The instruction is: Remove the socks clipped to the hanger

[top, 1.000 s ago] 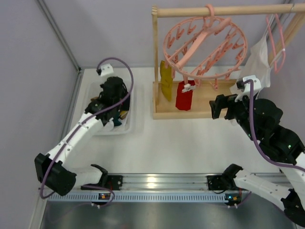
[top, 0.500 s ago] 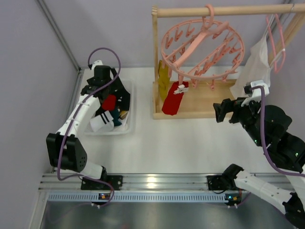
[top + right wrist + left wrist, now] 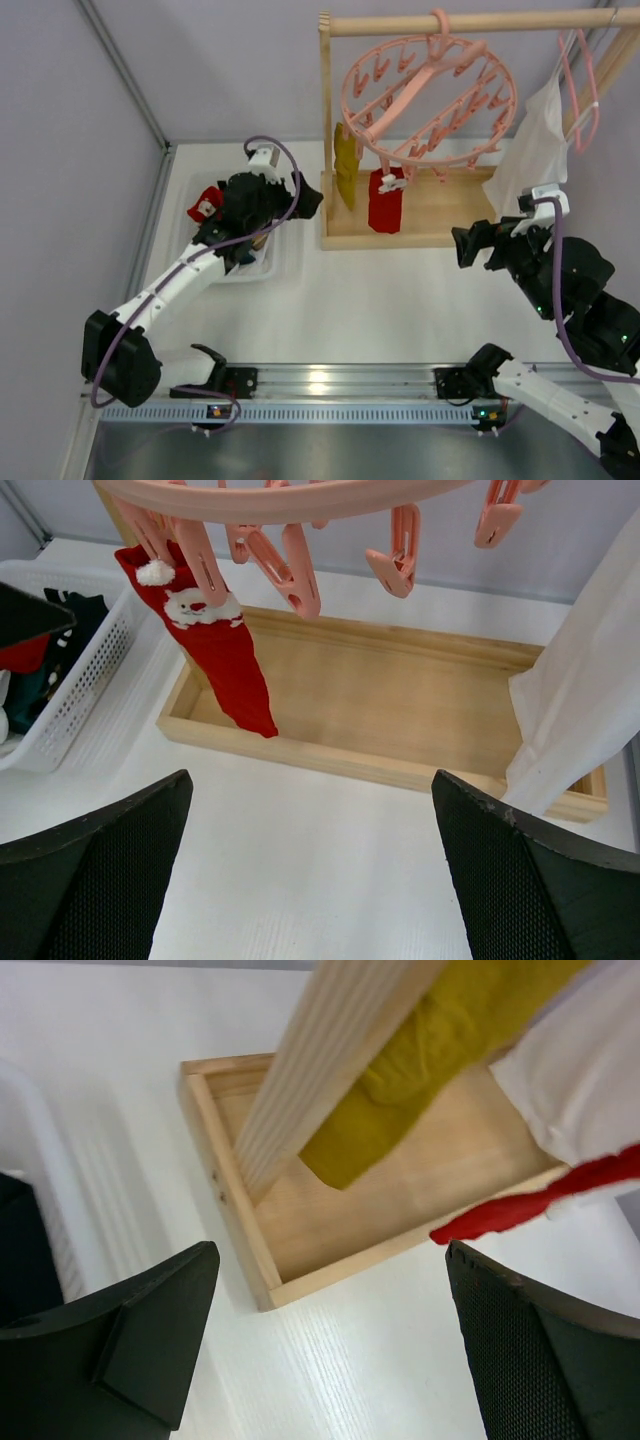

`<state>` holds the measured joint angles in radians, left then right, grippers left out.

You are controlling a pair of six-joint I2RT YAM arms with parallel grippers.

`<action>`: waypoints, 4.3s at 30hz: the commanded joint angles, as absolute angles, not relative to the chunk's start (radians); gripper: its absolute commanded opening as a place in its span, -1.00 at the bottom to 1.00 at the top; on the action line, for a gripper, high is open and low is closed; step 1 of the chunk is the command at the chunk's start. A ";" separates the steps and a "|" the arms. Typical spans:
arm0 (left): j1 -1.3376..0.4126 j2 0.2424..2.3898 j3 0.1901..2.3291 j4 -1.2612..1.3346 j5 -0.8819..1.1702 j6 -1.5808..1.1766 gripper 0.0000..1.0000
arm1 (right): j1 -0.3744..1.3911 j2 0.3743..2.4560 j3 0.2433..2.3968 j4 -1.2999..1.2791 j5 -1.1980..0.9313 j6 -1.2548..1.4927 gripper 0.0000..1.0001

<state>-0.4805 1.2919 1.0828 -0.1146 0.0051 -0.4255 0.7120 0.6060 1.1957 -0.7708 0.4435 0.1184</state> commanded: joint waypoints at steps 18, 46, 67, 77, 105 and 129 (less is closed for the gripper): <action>-0.517 1.515 0.929 0.778 0.611 -0.302 0.97 | 0.703 0.581 1.189 -0.744 0.347 0.127 0.99; -0.853 1.568 0.947 0.776 0.182 -0.213 -1.00 | 0.704 0.498 1.113 -0.454 0.109 0.301 0.99; -1.440 2.023 1.469 0.770 -0.844 0.486 -1.00 | 0.704 1.040 1.770 -1.086 0.478 0.219 0.27; -1.468 2.157 1.650 0.767 -0.858 0.591 -1.00 | 0.724 1.163 1.792 -1.146 0.735 0.144 0.18; -1.470 2.134 1.644 0.752 -0.801 0.554 -1.00 | 0.828 1.287 1.657 -0.856 1.078 -0.074 0.04; -1.460 2.085 1.571 0.732 -0.810 0.473 -1.00 | 0.850 1.249 1.583 -0.736 1.126 -0.121 -0.61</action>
<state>-1.4586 2.1517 1.6096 0.7258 -0.8085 0.5266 0.8333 1.2800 1.5936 -0.7994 1.1133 -0.1234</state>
